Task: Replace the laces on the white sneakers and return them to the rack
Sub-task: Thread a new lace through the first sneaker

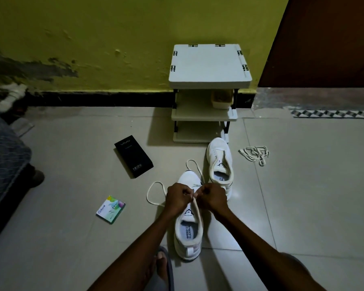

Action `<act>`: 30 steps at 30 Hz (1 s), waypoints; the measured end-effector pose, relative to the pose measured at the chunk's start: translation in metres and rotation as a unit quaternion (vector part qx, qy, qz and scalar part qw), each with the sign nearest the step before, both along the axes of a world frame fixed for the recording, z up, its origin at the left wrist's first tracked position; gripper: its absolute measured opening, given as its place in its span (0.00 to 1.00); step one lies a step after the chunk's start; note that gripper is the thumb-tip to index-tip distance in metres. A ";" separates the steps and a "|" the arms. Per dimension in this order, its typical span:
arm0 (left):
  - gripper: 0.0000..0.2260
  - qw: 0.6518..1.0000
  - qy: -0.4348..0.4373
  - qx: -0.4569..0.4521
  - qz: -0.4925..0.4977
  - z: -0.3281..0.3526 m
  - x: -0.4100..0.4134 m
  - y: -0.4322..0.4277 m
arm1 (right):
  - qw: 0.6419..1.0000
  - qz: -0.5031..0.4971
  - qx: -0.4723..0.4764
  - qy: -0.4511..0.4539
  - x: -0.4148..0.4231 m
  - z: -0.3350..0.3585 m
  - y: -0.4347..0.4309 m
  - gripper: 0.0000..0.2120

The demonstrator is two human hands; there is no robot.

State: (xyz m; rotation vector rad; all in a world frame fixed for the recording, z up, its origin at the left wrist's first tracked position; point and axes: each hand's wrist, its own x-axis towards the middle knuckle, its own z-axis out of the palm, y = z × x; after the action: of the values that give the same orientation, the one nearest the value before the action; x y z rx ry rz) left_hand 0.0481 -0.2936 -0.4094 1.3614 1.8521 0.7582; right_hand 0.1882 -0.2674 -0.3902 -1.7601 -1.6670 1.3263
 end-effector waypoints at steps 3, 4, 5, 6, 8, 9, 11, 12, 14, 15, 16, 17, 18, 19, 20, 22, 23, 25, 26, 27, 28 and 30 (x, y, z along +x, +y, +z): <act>0.09 0.999 -0.009 -0.030 -0.008 -0.002 -0.004 0.000 | 0.997 -0.040 0.047 -0.050 -0.010 -0.006 -0.004 0.05; 0.08 0.999 -0.005 -0.039 -0.020 -0.002 -0.006 0.000 | 0.995 -0.043 0.061 -0.059 -0.011 -0.006 -0.005 0.06; 0.06 0.999 0.001 -0.044 -0.033 -0.003 -0.007 0.000 | 0.994 -0.040 0.073 -0.072 -0.010 -0.007 -0.003 0.08; 0.04 0.998 0.004 -0.046 -0.046 -0.003 -0.008 0.000 | 0.992 -0.037 0.081 -0.086 -0.008 -0.005 0.000 0.10; 0.03 0.997 0.019 -0.049 -0.064 -0.005 -0.010 0.000 | 0.994 -0.032 0.072 -0.075 -0.005 0.011 0.007 0.11; 0.03 0.995 0.032 -0.054 -0.072 -0.006 -0.011 0.002 | 0.997 -0.041 0.057 -0.019 -0.005 0.031 0.010 0.10; 0.05 0.993 0.020 -0.083 -0.075 -0.007 -0.011 0.004 | 0.988 -0.060 0.032 0.138 -0.010 0.090 0.015 0.10; 0.05 0.993 0.010 -0.092 -0.075 -0.007 -0.012 0.005 | 0.976 -0.055 0.023 0.208 -0.013 0.126 0.019 0.10; 0.05 0.993 0.028 -0.083 -0.079 -0.006 -0.012 0.008 | 0.943 -0.012 0.020 0.333 -0.015 0.203 0.023 0.10; 0.05 0.993 0.043 -0.078 -0.084 -0.003 -0.012 0.008 | 0.909 0.000 0.006 0.416 -0.014 0.231 0.025 0.10; 0.05 0.992 0.052 -0.077 -0.087 0.000 -0.010 0.008 | 0.861 0.001 -0.029 0.507 -0.012 0.256 0.026 0.10; 0.06 0.991 0.055 -0.078 -0.092 0.002 -0.009 0.009 | 0.810 -0.008 -0.075 0.581 -0.009 0.268 0.027 0.09; 0.07 0.990 0.055 -0.088 -0.093 0.002 -0.008 0.008 | 0.778 -0.018 -0.109 0.618 -0.007 0.269 0.028 0.08; 0.09 0.989 0.057 -0.097 -0.092 0.005 -0.007 0.008 | 0.782 -0.022 -0.129 0.609 -0.006 0.263 0.027 0.08; 0.11 0.989 0.060 -0.103 -0.090 0.006 -0.007 0.006 | 0.821 -0.022 -0.137 0.553 -0.006 0.247 0.027 0.07; 0.15 0.989 0.067 -0.088 -0.095 0.006 -0.006 0.005 | 0.957 -0.004 -0.078 0.279 -0.003 0.194 0.026 0.04; 0.17 0.989 0.076 -0.079 -0.094 0.005 -0.008 0.006 | 0.995 0.029 -0.014 0.089 -0.001 0.161 0.025 0.06; 0.15 0.991 0.076 -0.085 -0.072 0.003 -0.010 0.005 | 0.976 0.116 0.044 -0.177 0.007 0.102 0.018 0.10; 0.10 0.992 0.069 -0.084 -0.063 0.003 -0.010 0.005 | 0.965 0.143 0.033 -0.216 0.012 0.079 0.013 0.10; 0.05 0.993 0.062 -0.078 -0.057 0.003 -0.011 0.005 | 0.965 0.156 0.014 -0.209 0.016 0.061 0.008 0.11; 0.02 0.994 0.053 -0.075 -0.053 0.003 -0.011 0.005 | 0.970 0.158 0.002 -0.186 0.019 0.046 0.004 0.12; 0.04 0.995 0.044 -0.072 -0.054 0.004 -0.010 0.005 | 0.978 0.147 0.010 -0.151 0.021 0.027 -0.002 0.13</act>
State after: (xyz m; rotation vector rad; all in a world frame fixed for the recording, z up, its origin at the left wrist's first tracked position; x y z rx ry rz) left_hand 0.0382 -0.2891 -0.4050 1.4086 1.8457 0.5078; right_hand 0.2097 -0.2693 -0.3637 -1.8295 -2.1684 1.1948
